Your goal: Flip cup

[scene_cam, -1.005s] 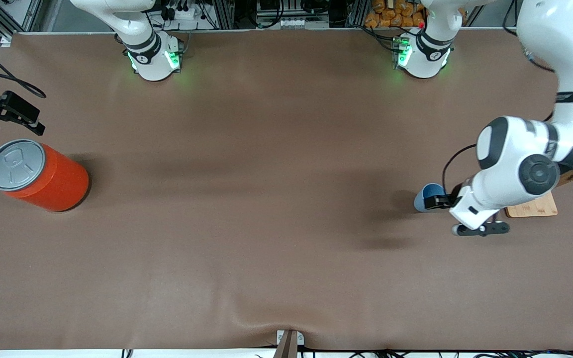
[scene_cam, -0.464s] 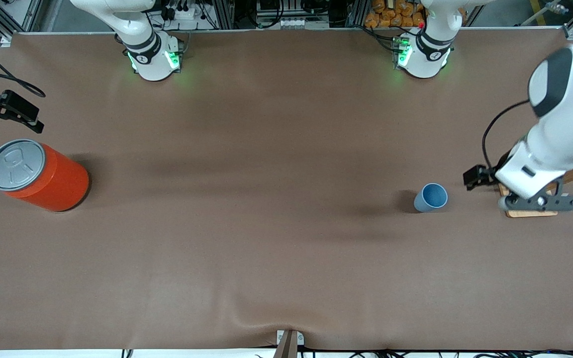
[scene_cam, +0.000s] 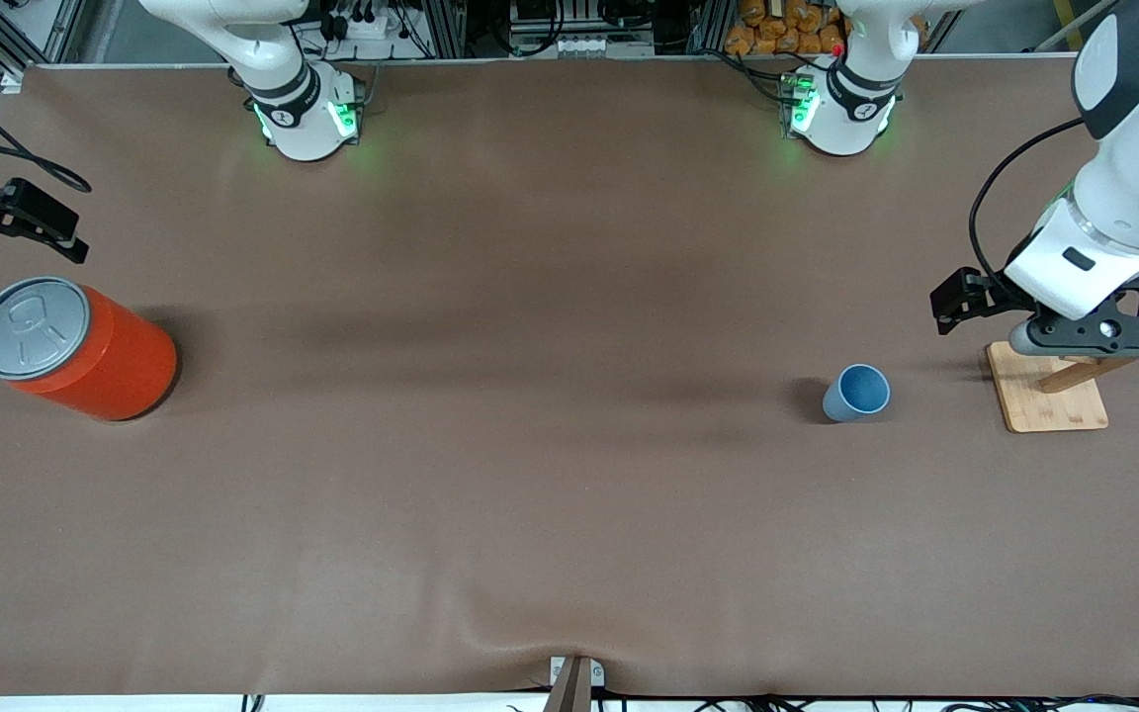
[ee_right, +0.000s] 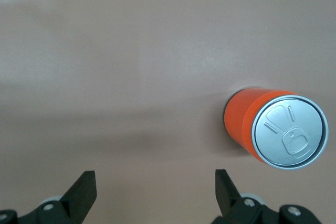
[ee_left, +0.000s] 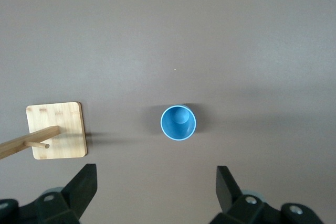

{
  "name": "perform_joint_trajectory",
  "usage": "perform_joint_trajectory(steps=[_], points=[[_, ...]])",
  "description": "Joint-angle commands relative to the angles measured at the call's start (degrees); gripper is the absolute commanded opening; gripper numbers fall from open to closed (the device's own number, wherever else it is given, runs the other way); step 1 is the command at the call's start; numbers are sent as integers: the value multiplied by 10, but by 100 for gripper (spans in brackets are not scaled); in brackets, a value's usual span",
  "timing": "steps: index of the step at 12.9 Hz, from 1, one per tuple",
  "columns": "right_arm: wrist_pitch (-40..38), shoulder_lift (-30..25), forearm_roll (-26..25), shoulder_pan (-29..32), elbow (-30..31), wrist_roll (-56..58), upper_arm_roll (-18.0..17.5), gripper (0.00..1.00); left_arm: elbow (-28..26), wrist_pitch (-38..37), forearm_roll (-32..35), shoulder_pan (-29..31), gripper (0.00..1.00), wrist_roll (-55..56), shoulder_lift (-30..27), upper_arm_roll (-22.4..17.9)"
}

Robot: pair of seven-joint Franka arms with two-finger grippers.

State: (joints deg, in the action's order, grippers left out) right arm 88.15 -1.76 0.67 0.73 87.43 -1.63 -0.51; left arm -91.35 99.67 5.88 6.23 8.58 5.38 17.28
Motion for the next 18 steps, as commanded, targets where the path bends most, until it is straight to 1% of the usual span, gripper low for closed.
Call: perform_joint_trajectory(steps=[1, 3, 8, 10, 12, 15, 16, 18], points=[[-11, 7, -8, 7, -16, -1, -5, 100, -8, 0, -10, 7, 100, -1, -19, 2], [-12, 7, -8, 7, -16, -1, -5, 100, -6, -1, -10, 7, 100, 0, -28, 1], [-12, 7, -8, 7, -16, -1, -5, 100, 12, -4, -10, 7, 100, -1, -27, -1], [-12, 7, -8, 7, -16, 0, -5, 100, 36, -39, -11, 8, 100, -1, -24, -3], [-12, 7, -8, 8, -16, 0, -5, 100, 44, -64, -17, 5, 100, -2, -30, -8], [-12, 7, -8, 8, -16, 0, -5, 100, 42, -101, -34, -48, 100, -8, -50, -79], [-13, 7, -8, 8, -16, 0, -5, 100, 42, -108, -39, -59, 100, -8, -56, -92], [-21, 7, -8, 8, -16, -1, -5, 100, 42, -109, -45, -65, 100, -8, -62, -102]])
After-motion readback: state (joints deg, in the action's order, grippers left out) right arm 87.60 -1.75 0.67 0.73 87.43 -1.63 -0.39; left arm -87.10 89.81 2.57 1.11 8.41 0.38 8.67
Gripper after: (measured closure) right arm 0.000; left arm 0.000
